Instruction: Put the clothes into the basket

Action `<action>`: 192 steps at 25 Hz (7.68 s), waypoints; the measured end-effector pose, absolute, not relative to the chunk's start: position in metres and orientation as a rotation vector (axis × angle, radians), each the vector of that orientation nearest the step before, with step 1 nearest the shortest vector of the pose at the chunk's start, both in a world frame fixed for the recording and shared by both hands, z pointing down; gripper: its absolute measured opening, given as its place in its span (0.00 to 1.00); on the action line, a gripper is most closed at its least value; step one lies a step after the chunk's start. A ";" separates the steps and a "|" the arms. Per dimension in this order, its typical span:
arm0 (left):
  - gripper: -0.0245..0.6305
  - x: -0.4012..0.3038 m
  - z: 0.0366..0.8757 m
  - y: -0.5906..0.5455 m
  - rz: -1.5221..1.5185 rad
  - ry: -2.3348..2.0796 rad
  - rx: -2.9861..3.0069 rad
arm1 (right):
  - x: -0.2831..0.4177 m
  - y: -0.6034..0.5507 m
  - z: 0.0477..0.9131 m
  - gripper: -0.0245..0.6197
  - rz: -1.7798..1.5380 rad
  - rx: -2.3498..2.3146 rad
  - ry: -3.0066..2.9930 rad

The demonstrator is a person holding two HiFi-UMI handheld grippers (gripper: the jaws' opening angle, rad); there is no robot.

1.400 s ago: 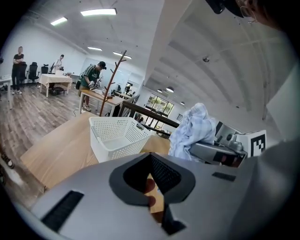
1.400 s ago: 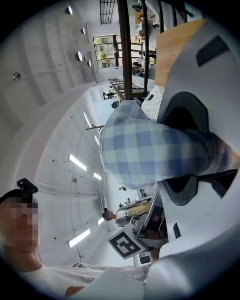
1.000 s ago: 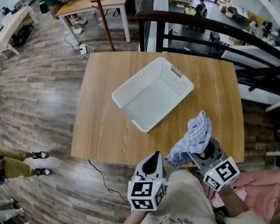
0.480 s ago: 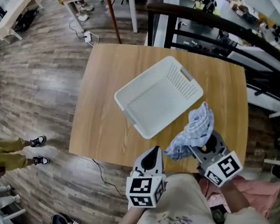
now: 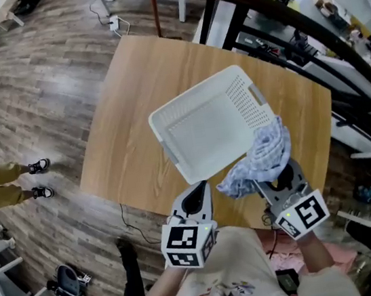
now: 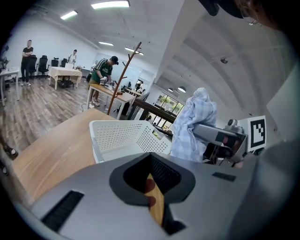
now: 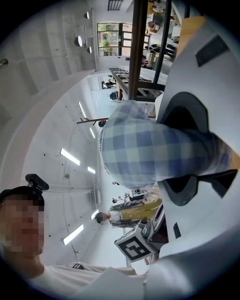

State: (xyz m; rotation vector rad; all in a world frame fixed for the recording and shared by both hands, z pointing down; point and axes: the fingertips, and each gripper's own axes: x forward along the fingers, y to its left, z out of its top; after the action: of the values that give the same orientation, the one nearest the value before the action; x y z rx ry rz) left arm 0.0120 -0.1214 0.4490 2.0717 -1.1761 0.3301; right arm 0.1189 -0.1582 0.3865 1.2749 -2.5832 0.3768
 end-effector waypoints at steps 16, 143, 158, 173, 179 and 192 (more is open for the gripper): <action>0.03 0.006 0.484 -0.158 0.354 -1.198 1.997 | 0.099 -0.220 0.408 0.36 0.234 1.100 -2.554; 0.03 0.013 0.524 -0.187 0.426 -1.143 1.850 | 0.051 -0.218 0.533 0.49 -0.154 0.061 -1.972; 0.03 -0.008 0.474 -0.149 0.401 -1.171 1.976 | 0.051 -0.200 0.455 0.34 0.278 0.858 -2.362; 0.03 0.003 0.456 -0.102 0.433 -1.104 2.093 | 0.095 -0.145 0.428 0.24 0.407 1.412 -2.427; 0.03 0.007 0.447 -0.083 0.412 -1.098 2.128 | 0.096 -0.110 0.409 0.19 0.360 1.527 -2.440; 0.03 -0.011 0.429 -0.040 0.373 -1.136 2.203 | 0.066 -0.041 0.379 0.13 0.094 1.549 -2.461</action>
State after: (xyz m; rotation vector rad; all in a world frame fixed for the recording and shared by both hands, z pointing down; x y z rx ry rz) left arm -0.0107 -0.0398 0.4289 2.2027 -1.1364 0.3735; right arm 0.0664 -0.0410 0.3789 1.5488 -2.4615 0.0939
